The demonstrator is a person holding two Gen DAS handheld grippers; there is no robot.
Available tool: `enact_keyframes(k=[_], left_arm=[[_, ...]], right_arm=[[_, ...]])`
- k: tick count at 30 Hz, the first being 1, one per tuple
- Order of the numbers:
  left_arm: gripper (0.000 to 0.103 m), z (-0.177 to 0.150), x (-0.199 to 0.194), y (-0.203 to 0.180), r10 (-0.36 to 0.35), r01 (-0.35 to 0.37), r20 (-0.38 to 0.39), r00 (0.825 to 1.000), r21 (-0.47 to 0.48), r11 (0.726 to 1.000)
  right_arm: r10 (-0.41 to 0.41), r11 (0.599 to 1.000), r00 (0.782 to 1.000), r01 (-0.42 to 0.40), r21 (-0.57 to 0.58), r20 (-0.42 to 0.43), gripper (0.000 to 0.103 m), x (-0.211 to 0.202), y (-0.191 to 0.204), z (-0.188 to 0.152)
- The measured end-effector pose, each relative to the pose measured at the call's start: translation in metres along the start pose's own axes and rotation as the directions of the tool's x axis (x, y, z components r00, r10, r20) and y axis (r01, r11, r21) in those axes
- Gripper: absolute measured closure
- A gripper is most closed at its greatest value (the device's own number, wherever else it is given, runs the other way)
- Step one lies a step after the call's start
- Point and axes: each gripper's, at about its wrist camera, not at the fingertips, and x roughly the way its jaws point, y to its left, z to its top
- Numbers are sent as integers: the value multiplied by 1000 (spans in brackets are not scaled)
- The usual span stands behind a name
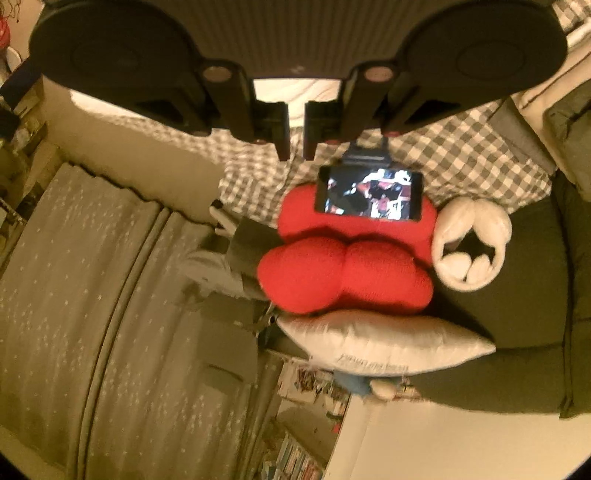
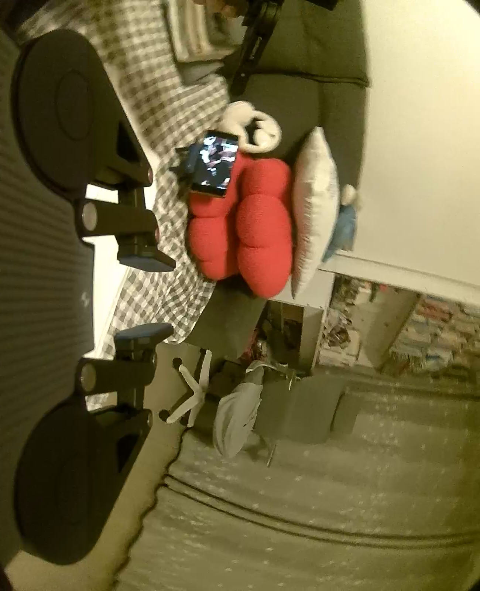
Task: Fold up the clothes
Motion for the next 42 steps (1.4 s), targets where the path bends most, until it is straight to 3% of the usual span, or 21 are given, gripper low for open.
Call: enact_keyframes(k=[10, 19, 24, 26, 30, 36, 38, 42], left_arm=[[95, -2, -10, -45, -79, 76, -46, 996, -68, 995], [94, 25, -11, -94, -113, 113, 6, 994, 7, 994], [91, 25, -10, -98, -100, 100, 36, 994, 6, 995], [91, 21, -1, -98, -101, 101, 20, 995, -18, 995], [91, 13, 19, -97, -136, 132, -32, 990, -100, 986], [91, 14, 32, -85, -296, 266, -66, 953, -286, 920], [88, 7, 35, -88, -254, 238, -45, 966, -231, 944], [88, -15, 57, -88, -94, 88, -49, 994, -118, 989]], right_arm=[[-42, 986, 995, 26, 166, 92, 65, -28, -32, 7], [-139, 949, 983, 97, 300, 121, 65, -22, -65, 7], [-85, 958, 983, 36, 283, 162, 65, -36, -78, 0], [-86, 965, 976, 32, 261, 198, 65, -50, -83, -1], [-183, 947, 955, 107, 304, 234, 65, -79, -104, 4], [-285, 899, 905, 139, 414, 314, 65, -125, -141, 8], [-284, 892, 905, 128, 433, 318, 65, -125, -145, 8], [-246, 891, 930, 106, 442, 274, 65, -99, -139, 8]])
